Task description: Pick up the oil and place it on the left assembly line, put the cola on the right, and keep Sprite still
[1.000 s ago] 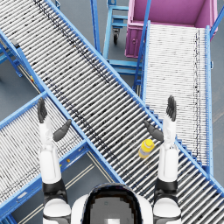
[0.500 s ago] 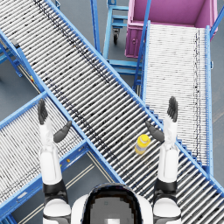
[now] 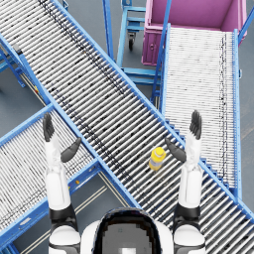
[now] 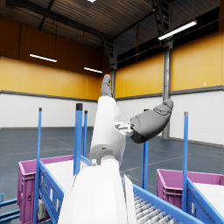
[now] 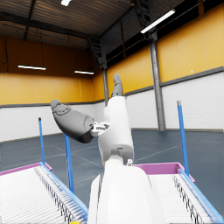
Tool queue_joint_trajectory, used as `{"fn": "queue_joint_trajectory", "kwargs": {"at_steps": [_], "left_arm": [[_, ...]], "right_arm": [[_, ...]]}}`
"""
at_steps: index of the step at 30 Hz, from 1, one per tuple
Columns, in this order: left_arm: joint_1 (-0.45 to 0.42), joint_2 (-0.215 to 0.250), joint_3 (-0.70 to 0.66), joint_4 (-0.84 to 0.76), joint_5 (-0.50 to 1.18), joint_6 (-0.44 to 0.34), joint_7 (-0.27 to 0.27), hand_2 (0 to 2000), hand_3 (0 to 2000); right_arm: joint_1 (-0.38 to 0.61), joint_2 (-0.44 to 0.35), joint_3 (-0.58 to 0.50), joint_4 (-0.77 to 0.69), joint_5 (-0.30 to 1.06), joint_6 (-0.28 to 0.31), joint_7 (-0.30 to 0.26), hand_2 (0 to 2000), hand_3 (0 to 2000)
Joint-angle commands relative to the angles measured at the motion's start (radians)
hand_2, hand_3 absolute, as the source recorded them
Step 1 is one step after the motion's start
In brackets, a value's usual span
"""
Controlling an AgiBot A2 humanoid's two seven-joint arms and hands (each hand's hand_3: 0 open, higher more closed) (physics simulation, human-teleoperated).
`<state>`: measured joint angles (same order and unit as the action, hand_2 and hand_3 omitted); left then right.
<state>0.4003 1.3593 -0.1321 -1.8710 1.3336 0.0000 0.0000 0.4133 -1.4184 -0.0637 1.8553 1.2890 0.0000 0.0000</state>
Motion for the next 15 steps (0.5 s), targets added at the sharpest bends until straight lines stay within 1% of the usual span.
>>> {"fn": "queue_joint_trajectory", "kwargs": {"at_steps": [1,3,6,13,15], "left_arm": [[0.011,-0.001,0.004,-0.009,0.000,0.000,0.000,0,0],[-0.002,0.002,0.003,-0.004,0.000,0.000,0.000,0,0],[0.004,0.002,0.010,-0.009,0.000,0.000,0.000,0,0],[-0.006,0.008,0.013,-0.003,0.000,0.000,0.000,0,0],[0.005,0.008,0.017,-0.001,0.000,0.000,0.000,0,0]], "right_arm": [[-0.035,-0.001,0.020,0.029,0.000,0.000,0.000,0,0],[-0.071,-0.002,0.034,0.042,0.000,0.000,0.000,0,0],[-0.127,0.000,0.068,0.071,0.000,0.000,0.000,0,0],[-0.229,0.013,0.147,0.014,0.000,0.000,0.000,0,0],[-0.261,0.020,0.182,0.002,0.000,0.000,0.000,0,0]]}}
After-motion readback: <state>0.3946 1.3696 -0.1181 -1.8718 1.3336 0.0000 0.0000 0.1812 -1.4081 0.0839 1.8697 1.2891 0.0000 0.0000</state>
